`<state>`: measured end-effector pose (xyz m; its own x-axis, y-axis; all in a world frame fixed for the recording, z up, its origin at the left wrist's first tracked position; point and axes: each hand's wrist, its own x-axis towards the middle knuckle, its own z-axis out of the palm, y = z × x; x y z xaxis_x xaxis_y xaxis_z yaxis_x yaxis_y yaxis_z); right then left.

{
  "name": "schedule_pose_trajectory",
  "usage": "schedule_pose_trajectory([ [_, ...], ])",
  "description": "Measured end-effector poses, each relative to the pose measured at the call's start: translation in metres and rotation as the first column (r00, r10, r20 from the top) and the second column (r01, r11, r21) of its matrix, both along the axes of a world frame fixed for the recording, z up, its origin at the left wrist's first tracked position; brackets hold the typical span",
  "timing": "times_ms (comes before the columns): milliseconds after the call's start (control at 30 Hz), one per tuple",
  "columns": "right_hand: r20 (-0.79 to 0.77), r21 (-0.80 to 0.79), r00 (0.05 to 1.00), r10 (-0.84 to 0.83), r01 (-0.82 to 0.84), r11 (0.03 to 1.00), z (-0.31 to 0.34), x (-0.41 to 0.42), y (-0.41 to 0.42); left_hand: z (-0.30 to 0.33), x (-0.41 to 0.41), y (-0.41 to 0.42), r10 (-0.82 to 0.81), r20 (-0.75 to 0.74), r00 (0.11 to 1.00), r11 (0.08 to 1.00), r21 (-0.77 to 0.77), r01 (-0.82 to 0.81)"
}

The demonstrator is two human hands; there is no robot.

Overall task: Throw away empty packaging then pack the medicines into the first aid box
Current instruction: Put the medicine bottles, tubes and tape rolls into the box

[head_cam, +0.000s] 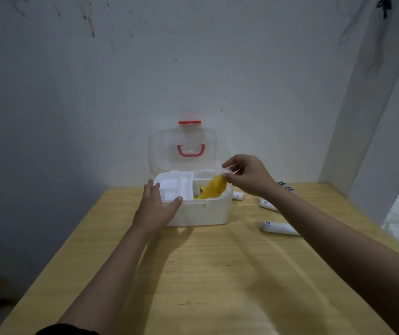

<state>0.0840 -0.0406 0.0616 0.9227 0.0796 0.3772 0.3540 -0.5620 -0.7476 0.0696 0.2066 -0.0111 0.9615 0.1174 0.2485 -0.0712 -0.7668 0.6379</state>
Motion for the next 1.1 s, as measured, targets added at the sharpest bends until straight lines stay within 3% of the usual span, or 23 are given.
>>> schedule_pose_trajectory([
  [100, -0.024, -0.128, 0.998, 0.060, -0.063, 0.990, -0.003, 0.010, 0.021, 0.001, 0.001, -0.001, 0.012, 0.001, 1.000, 1.000, 0.017, -0.012],
  [333, -0.063, -0.211, 0.987, 0.147, -0.157, 0.965, -0.012, 0.018, 0.049, 0.002, -0.002, -0.004, 0.026, 0.024, 0.999, 1.000, -0.006, -0.026],
  [600, -0.067, -0.151, 0.985, 0.162, -0.170, 0.974, -0.013, 0.012, 0.031, 0.001, -0.004, -0.003, 0.012, 0.039, 0.999, 0.999, -0.037, -0.010],
  [767, -0.055, -0.065, 0.997, 0.050, -0.054, 0.996, -0.014, -0.002, -0.024, -0.002, 0.000, 0.000, 0.013, 0.041, 0.999, 1.000, -0.017, -0.013],
  [900, -0.097, -0.168, 0.988, -0.119, 0.102, 0.980, -0.028, -0.012, -0.080, -0.002, 0.002, 0.000, 0.014, 0.026, 1.000, 1.000, 0.008, -0.015],
  [1000, -0.080, -0.316, 0.963, -0.256, 0.219, 0.923, -0.047, -0.015, -0.114, -0.002, 0.002, 0.001, 0.018, 0.022, 1.000, 1.000, 0.016, -0.018],
  [1100, -0.050, -0.361, 0.922, -0.384, 0.342, 0.868, -0.067, -0.018, -0.138, -0.002, 0.003, 0.001, 0.028, 0.016, 0.999, 0.999, 0.036, -0.028],
])
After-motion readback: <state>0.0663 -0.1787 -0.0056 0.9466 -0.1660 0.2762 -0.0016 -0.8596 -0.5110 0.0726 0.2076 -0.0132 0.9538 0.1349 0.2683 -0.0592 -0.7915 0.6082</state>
